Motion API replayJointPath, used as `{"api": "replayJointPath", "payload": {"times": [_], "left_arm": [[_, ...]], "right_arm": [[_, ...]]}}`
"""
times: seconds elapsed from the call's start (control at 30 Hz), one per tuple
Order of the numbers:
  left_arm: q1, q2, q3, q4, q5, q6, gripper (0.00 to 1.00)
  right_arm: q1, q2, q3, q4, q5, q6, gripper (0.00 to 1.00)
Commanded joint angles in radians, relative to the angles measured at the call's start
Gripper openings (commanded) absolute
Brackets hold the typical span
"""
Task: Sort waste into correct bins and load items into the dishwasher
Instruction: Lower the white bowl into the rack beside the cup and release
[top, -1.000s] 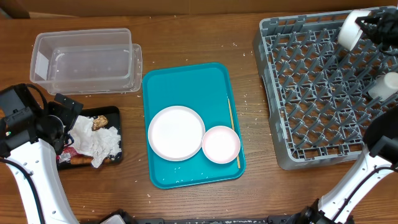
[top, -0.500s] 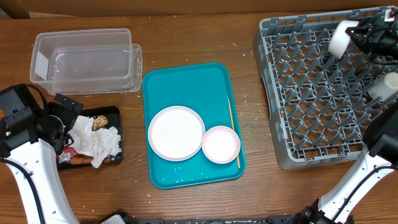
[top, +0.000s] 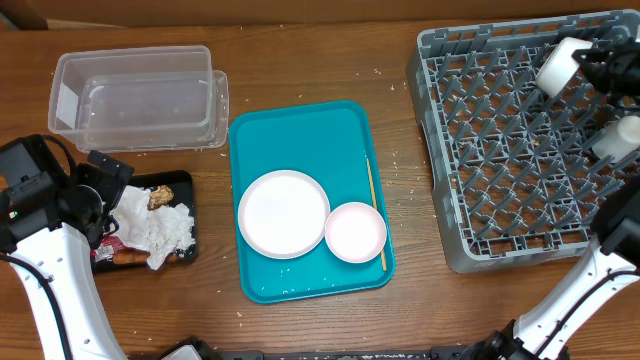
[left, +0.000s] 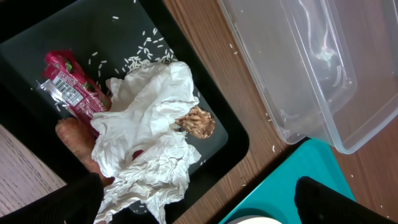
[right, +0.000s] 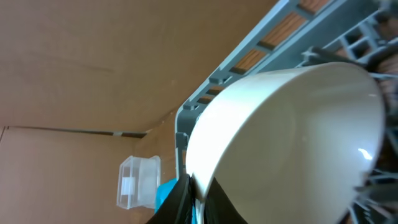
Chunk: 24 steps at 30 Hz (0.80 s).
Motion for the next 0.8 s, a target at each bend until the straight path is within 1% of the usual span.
{"api": "replayJointPath", "payload": {"times": [0.0,0.13,0.2,0.3,0.43,0.53,0.77], "left_arm": [[0.002,0.000,0.017,0.000,0.003,-0.010,1.00],[0.002,0.000,0.017,0.000,0.003,-0.010,1.00],[0.002,0.000,0.017,0.000,0.003,-0.010,1.00],[0.002,0.000,0.017,0.000,0.003,-0.010,1.00],[0.002,0.000,0.017,0.000,0.003,-0.010,1.00],[0.002,0.000,0.017,0.000,0.003,-0.010,1.00],[0.002,0.000,0.017,0.000,0.003,-0.010,1.00]], "right_arm": [[-0.035,0.014,0.016,-0.005,0.010,0.029,0.10],[-0.058,0.014,0.094,-0.070,0.065,0.035,0.16],[-0.064,0.014,0.146,-0.132,0.146,0.038,0.28],[-0.070,0.013,0.242,-0.254,0.319,0.043,0.28],[-0.070,0.007,0.322,-0.358,0.470,0.047,0.27],[-0.070,0.000,0.367,-0.406,0.518,0.072,0.27],[-0.053,-0.041,0.480,-0.478,0.523,0.095,0.27]]}}
